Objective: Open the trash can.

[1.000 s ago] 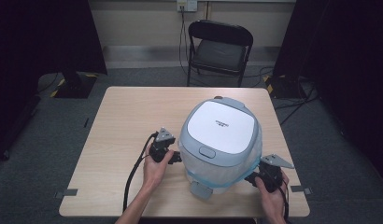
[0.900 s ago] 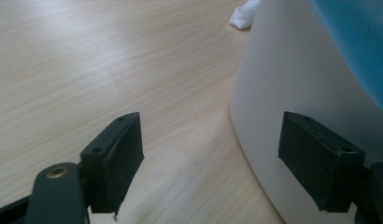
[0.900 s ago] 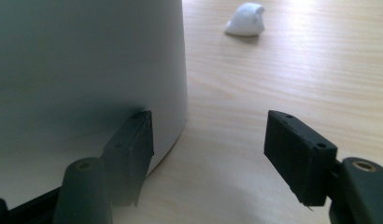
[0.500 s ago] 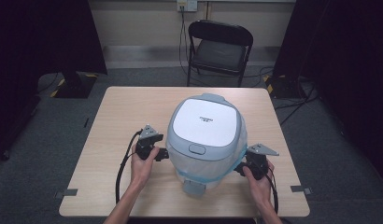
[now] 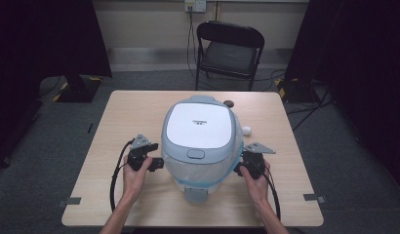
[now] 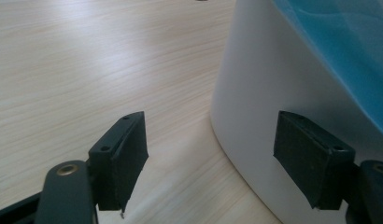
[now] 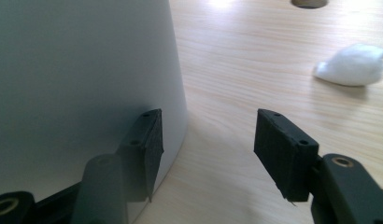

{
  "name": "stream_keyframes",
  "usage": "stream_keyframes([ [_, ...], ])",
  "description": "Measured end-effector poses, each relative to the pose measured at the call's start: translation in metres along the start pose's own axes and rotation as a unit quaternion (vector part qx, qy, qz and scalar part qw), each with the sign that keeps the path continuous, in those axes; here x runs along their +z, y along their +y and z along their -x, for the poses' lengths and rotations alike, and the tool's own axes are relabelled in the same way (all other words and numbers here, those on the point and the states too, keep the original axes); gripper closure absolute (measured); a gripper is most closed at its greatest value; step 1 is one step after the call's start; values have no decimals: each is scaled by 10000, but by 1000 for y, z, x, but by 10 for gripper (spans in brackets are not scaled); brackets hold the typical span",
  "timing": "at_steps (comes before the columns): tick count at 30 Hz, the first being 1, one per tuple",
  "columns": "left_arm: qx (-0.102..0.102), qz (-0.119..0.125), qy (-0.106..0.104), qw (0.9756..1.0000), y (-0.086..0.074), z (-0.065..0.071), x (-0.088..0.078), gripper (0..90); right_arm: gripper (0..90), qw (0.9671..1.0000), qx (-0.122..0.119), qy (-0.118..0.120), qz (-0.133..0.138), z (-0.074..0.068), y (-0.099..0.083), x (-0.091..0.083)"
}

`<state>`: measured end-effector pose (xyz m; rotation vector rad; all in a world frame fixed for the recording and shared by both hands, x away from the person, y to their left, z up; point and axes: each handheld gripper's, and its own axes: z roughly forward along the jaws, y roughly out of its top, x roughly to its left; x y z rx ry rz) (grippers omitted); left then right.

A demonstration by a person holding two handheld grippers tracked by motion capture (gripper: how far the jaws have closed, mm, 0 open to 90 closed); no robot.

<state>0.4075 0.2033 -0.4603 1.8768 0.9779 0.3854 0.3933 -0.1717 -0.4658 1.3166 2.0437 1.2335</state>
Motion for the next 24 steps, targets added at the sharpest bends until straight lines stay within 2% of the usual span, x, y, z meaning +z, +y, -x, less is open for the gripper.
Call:
stream_keyframes([
  [2,-8,5,26,10000,-2,-3,-5,282,428,10000,-30,81,-17,-4,1,3],
  [3,33,32,-26,10000,-3,-5,-8,282,428,10000,-30,81,-17,-4,1,3],
  [4,49,59,-11,10000,-5,-6,-11,315,429,9999,-45,86,-30,-7,3,5],
  [5,-104,163,10,9998,-11,-8,-16,319,431,9999,-103,121,-50,-12,5,9],
  [6,-104,163,10,9998,-11,-8,-16,318,431,9999,-103,121,-50,-12,5,9],
  [7,-223,224,22,9995,-18,-11,-20,318,431,9996,-212,153,-72,-16,8,13],
  [11,-287,267,11,9992,-25,-13,-25,334,432,9994,-214,237,-91,-20,11,18],
  [12,-293,240,-40,9993,-26,-14,-28,347,432,9992,-215,324,-114,-20,13,22],
  [16,-228,224,-9,9995,-26,-13,-31,375,432,9992,-216,322,-133,-21,15,26],
  [18,-221,291,-34,9993,-27,-15,-30,380,436,9993,-156,304,-151,-23,16,28],
  [19,-286,307,-50,9991,-28,-17,-29,367,476,9993,-206,257,-169,-23,19,33],
  [20,-345,316,63,9989,-28,-19,-27,369,486,9991,-211,301,-203,-24,21,36],
  [21,-386,327,73,9987,-27,-19,-27,378,492,9991,-230,263,-235,-25,23,37],
  [22,-394,332,71,9986,-27,-19,-27,406,519,9991,-313,181,-236,-28,25,38],
  [24,-417,338,94,9985,-27,-19,-27,446,537,9990,-315,190,-237,-30,25,39],
])
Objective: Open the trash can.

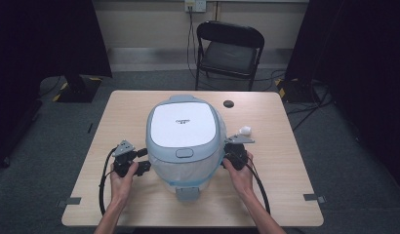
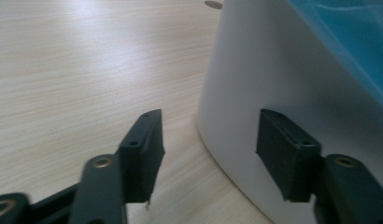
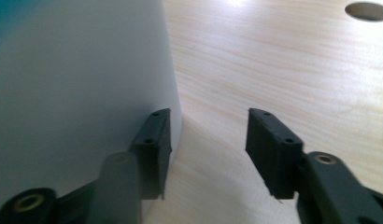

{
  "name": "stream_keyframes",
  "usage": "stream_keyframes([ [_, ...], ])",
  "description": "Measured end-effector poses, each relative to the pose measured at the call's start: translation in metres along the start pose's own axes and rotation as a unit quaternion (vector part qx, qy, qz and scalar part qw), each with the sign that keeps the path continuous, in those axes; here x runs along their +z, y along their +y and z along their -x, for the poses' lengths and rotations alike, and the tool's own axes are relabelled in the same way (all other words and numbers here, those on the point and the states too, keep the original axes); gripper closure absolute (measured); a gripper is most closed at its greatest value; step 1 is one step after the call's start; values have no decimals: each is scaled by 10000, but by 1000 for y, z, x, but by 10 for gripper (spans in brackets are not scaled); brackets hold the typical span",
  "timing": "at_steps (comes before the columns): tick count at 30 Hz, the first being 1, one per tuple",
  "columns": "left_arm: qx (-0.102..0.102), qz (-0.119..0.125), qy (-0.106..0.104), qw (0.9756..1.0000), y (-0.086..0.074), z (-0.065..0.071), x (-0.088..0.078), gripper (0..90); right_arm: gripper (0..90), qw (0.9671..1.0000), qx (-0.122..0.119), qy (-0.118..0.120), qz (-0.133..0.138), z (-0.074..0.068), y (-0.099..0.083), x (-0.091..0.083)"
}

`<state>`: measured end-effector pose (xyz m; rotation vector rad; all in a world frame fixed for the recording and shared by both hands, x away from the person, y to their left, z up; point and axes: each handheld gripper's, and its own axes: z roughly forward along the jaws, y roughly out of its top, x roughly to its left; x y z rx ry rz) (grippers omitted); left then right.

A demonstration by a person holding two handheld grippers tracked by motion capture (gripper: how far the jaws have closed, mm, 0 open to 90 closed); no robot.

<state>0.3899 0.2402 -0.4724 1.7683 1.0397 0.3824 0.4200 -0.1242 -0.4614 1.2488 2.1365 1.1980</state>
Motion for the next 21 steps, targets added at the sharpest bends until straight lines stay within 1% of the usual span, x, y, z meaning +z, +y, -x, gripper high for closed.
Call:
stream_keyframes([
  [2,9,28,83,10000,2,-1,2,458,539,10000,92,13,18,0,1,2],
  [3,-8,71,200,9998,4,-2,5,483,550,9999,163,35,37,0,1,4],
  [4,-8,71,200,9998,4,-2,5,496,555,9998,196,26,59,0,1,5],
  [5,48,4,301,9995,8,-2,8,511,564,9997,227,6,74,-1,0,6],
  [6,48,4,301,9995,8,-2,8,517,564,9997,227,6,74,-1,0,6],
  [7,75,-46,374,9993,11,-2,10,536,594,9996,270,-7,93,-4,1,7],
  [8,65,-31,418,9991,14,-3,12,536,594,9996,270,-7,93,-4,1,7],
  [9,53,2,452,9990,15,-4,14,550,594,9997,211,-64,98,-5,2,7],
  [11,-8,33,533,9986,20,-7,19,557,602,9996,250,-92,34,-6,4,8],
  [12,-8,33,533,9986,20,-7,19,588,602,9996,250,-92,34,-6,4,8],
  [13,101,-16,575,9983,23,-7,20,619,620,9996,263,-72,59,-9,3,9],
  [14,105,-12,591,9982,24,-7,21,628,631,9995,292,-90,60,-11,3,9],
  [15,105,-12,591,9982,24,-7,21,627,640,9996,253,-89,74,-11,3,10],
  [16,42,9,607,9981,23,-10,21,613,605,9997,203,-128,79,-13,3,9],
  [17,26,8,655,9979,23,-12,21,567,583,9996,162,-194,86,-13,3,9],
  [18,-16,11,714,9974,22,-13,21,508,571,9997,153,-188,75,-13,3,9],
  [19,-37,-17,764,9971,22,-14,20,455,489,9998,87,-166,25,-11,4,8],
  [20,-37,-17,764,9971,22,-14,20,392,489,9998,87,-166,25,-11,4,8],
  [21,79,-62,889,9960,21,-15,19,392,419,9996,-76,-278,0,-10,5,7],
])
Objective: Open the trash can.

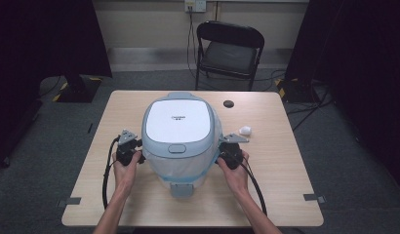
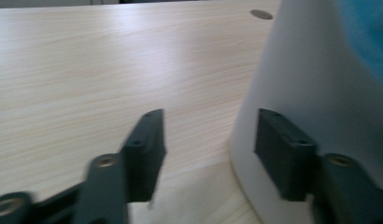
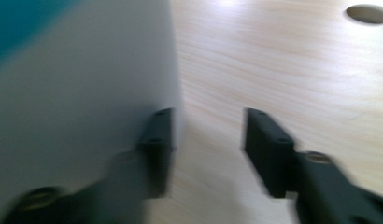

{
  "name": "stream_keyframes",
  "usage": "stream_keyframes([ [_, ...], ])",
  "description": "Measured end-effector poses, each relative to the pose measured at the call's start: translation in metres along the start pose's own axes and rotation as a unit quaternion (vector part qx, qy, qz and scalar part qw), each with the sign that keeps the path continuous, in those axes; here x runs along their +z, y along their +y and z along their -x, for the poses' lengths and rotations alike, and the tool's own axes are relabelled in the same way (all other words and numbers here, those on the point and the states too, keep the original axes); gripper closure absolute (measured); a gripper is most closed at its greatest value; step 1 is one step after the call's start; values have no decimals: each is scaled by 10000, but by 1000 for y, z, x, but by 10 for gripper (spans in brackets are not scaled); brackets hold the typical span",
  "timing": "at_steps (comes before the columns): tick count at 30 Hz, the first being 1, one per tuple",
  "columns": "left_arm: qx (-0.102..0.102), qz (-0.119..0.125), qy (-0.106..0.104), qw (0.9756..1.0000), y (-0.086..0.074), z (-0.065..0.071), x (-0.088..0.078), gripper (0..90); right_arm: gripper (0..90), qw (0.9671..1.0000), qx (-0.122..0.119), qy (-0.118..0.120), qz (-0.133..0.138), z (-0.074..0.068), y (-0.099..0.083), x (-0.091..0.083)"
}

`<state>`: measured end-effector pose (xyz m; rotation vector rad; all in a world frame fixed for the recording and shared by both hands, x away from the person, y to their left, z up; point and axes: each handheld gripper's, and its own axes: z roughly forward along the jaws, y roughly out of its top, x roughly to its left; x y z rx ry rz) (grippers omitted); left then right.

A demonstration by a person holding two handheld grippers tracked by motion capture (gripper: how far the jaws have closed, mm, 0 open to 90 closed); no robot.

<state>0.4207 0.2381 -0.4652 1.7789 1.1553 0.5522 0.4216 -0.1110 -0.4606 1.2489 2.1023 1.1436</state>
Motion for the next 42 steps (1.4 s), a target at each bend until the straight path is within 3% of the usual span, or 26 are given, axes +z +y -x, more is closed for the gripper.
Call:
stream_keyframes([
  [1,158,-70,82,9998,0,1,-2,271,316,9999,-90,144,-18,6,0,-4],
  [2,242,-144,81,9996,-1,0,-4,271,316,9999,-90,144,-18,6,0,-4],
  [4,197,-351,50,9992,-5,0,-11,246,290,9994,-108,337,-66,11,-4,-10],
  [6,205,-303,108,9993,-8,0,-14,246,277,9992,-100,377,-82,12,-5,-13],
  [8,70,-340,-149,9993,-18,-3,-25,247,269,9987,-173,486,-60,15,-15,-23],
  [9,70,-340,-149,9993,-18,-3,-25,249,269,9987,-173,486,-60,15,-15,-23],
  [11,-112,-335,-307,9989,-26,-4,-36,277,239,9980,-226,519,-278,25,-32,-32],
  [13,-139,-327,-408,9985,-29,-3,-42,347,216,9980,-233,447,-391,34,-43,-39],
  [16,-130,-393,-409,9983,-36,1,-53,342,179,9973,-202,478,-524,43,-53,-45],
  [20,-30,-386,-592,9975,-37,11,-64,312,156,9967,-186,259,-745,62,-76,-63],
  [23,8,-425,-834,9956,-40,19,-72,306,153,9973,-137,166,-703,69,-81,-70],
  [25,-205,-358,-1206,9918,-42,28,-82,265,152,9973,-70,45,-727,79,-89,-78],
  [26,-205,-358,-1206,9918,-42,28,-82,265,152,9973,-70,45,-727,79,-89,-78],
  [30,134,-234,-1445,9891,-44,56,-99,297,150,9972,-79,-95,-732,85,-96,-79],
  [31,134,-234,-1445,9891,-44,56,-99,316,150,9972,-114,-115,-736,85,-96,-79],
  [32,363,-262,-1605,9860,-46,70,-102,338,148,9969,-163,-144,-750,86,-97,-79],
  [33,429,-280,-1657,9848,-46,75,-102,349,148,9972,-171,-145,-717,86,-97,-79],
  [34,519,-307,-1810,9816,-47,82,-101,371,148,9972,-163,-149,-721,86,-97,-79],
  [35,519,-307,-1810,9816,-47,82,-101,421,149,9971,-177,-170,-727,85,-97,-79],
  [36,606,-330,-1900,9794,-47,88,-100,421,149,9971,-177,-170,-727,85,-97,-79],
  [37,628,-296,-2127,9747,-48,94,-97,523,148,9971,-172,-167,-726,85,-97,-79],
  [38,722,-272,-2200,9724,-48,97,-94,591,148,9971,-177,-164,-725,85,-97,-79],
  [39,722,-272,-2200,9724,-48,97,-94,636,148,9971,-177,-164,-725,85,-97,-79],
  [40,886,-356,-2282,9689,-48,104,-87,704,148,9971,-171,-164,-726,85,-97,-79],
  [41,886,-356,-2282,9689,-48,104,-87,759,148,9971,-171,-164,-726,85,-97,-79],
  [42,923,-380,-2383,9661,-48,108,-83,759,148,9971,-171,-168,-723,85,-97,-79],
])
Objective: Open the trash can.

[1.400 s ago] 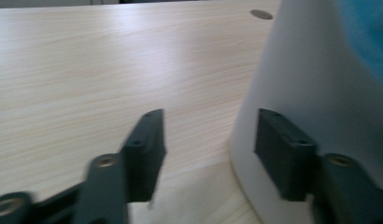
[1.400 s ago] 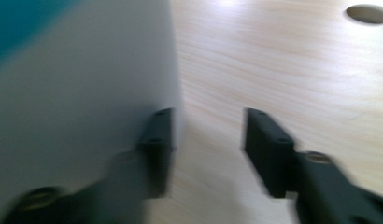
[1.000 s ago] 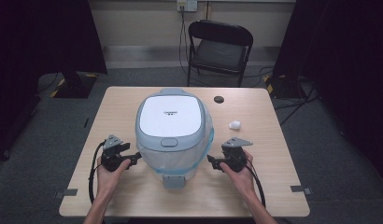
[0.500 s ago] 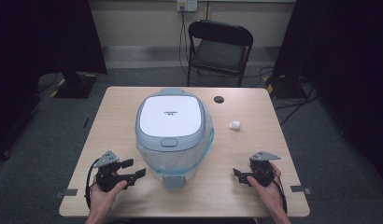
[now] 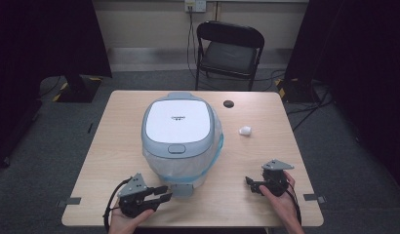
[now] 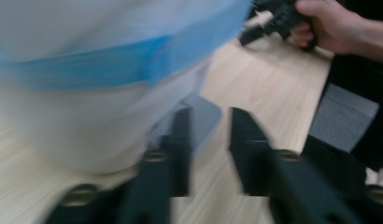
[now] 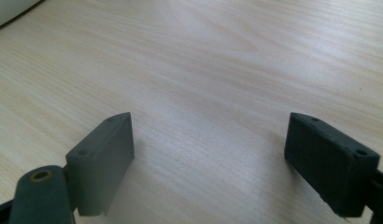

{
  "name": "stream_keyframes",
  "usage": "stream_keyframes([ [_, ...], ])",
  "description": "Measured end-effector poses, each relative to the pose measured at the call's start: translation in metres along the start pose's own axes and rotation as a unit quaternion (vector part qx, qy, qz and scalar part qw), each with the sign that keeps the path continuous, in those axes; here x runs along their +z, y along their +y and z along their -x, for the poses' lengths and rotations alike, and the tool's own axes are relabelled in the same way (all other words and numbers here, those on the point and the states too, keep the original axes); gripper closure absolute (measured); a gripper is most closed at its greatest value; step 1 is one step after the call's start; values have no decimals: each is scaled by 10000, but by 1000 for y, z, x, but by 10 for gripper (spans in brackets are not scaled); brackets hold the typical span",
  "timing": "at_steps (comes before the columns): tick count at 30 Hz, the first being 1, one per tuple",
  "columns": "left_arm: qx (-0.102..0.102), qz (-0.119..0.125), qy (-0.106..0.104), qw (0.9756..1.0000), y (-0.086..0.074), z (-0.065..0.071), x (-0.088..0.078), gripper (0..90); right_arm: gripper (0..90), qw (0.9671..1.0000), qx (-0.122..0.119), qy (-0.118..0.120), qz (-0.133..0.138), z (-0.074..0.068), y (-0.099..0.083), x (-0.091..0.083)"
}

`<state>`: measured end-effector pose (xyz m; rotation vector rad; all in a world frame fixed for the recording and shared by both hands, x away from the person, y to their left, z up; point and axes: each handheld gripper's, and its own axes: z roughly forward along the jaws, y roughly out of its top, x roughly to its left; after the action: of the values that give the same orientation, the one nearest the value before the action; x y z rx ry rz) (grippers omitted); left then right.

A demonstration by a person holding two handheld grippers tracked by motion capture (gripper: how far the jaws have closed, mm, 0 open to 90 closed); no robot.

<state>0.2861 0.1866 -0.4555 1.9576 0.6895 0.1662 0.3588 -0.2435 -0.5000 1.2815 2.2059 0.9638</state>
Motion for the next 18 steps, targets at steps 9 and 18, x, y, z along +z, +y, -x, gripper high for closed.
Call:
stream_keyframes([
  [9,509,-303,357,9976,7,2,43,900,148,10000,-6,2,-6,0,0,0],
  [18,327,-431,468,9974,-1,2,52,900,147,10000,-20,31,-1,1,0,0],
])
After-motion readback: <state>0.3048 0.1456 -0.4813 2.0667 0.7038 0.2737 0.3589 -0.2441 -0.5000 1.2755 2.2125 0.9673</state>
